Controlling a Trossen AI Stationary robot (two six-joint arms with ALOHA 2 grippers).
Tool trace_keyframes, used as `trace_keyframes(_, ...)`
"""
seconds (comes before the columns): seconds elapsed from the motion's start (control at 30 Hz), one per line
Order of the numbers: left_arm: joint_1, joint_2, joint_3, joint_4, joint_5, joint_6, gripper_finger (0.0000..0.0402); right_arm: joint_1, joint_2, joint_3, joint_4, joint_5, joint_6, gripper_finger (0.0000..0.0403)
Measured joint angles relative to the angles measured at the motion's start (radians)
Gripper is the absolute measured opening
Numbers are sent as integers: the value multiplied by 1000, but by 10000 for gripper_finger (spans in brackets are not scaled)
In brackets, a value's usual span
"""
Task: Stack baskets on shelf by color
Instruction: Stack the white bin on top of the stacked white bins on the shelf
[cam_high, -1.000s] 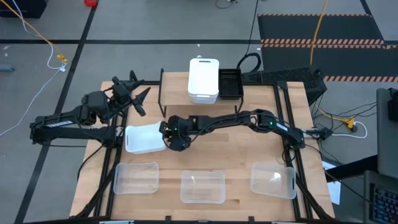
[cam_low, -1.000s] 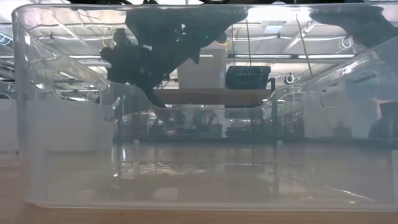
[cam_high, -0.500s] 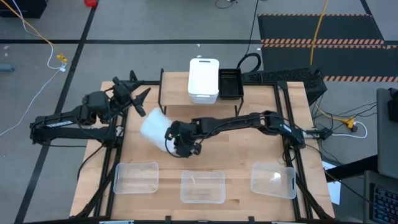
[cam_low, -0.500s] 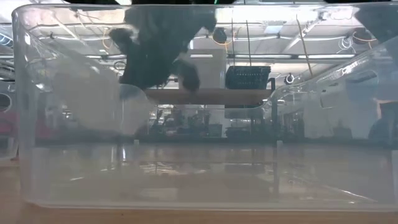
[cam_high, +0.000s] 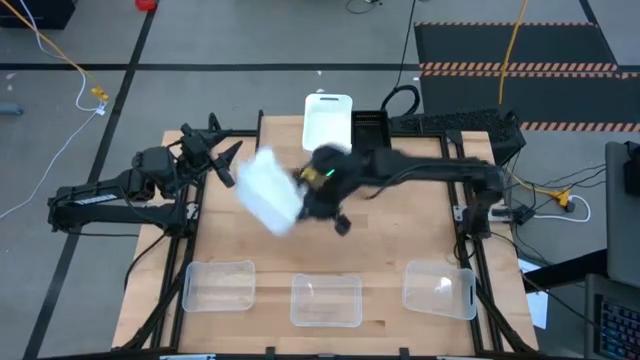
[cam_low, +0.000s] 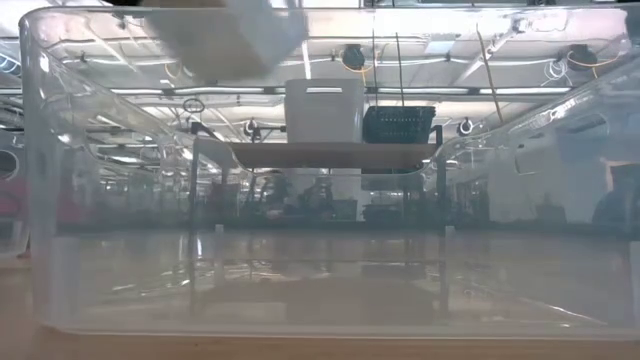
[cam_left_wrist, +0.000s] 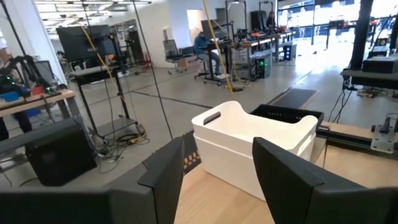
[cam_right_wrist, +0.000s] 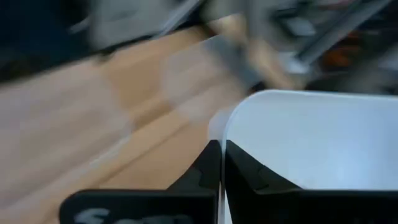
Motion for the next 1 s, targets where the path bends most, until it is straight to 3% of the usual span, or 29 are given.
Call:
trace_keyframes(0.1,1,0,0,5,-9,0,191,-25,-98,0,167,198,242,1)
trace_keyframes(0.23,0,0,0,8,2,0,191,-90,-199,2,273,377,301,1)
trace_keyframes(0.47,0,0,0,9,0,0,191,-241,-241,2,163,376,422,1)
trace_keyframes(0.8,0,0,0,13,0,1,191,-374,-176,0,-29,366,491,0)
trace_keyframes(1.0,2,0,0,39,-1,25,191,-398,-164,0,-93,224,520,0)
